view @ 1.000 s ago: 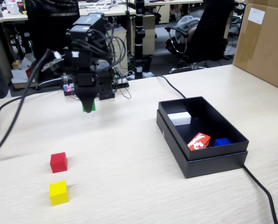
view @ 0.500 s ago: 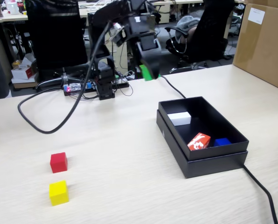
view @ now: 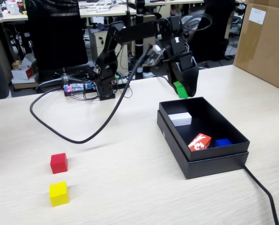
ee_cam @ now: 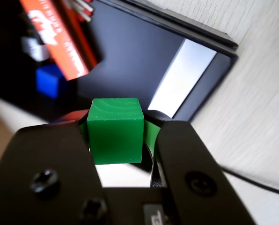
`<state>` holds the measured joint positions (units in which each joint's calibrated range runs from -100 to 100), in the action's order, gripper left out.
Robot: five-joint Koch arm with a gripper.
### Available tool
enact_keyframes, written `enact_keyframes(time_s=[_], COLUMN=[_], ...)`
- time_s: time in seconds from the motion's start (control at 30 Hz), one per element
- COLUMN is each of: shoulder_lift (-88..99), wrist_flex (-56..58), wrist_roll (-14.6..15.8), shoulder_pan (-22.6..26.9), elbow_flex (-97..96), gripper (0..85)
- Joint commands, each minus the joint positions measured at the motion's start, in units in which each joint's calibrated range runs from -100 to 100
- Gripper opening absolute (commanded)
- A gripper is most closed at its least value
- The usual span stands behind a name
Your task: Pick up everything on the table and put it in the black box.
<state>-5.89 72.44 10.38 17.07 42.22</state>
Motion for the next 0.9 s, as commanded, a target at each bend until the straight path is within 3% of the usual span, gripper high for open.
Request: enact_keyframes(time_s=[0.0, 0.33, 0.43, 0.57, 0.7, 0.87], shoulder_lift=[-2.2, -10.2, -10.8, -9.5, -4.0, 4.9], wrist_flex=[-4.1, -7.2, -8.2, -8.2, -8.2, -8.2], wrist_roll=[0.5, 1.4, 1.4, 1.4, 1.3, 1.4], shoulder_pan=[0.1, -0.7, -0.8, -0.7, -0.3, 0.1], elbow_flex=[2.8, 1.9, -1.0, -4.6, -6.1, -7.1], gripper=[0.9, 0.9, 12.8, 22.2, 28.1, 28.1])
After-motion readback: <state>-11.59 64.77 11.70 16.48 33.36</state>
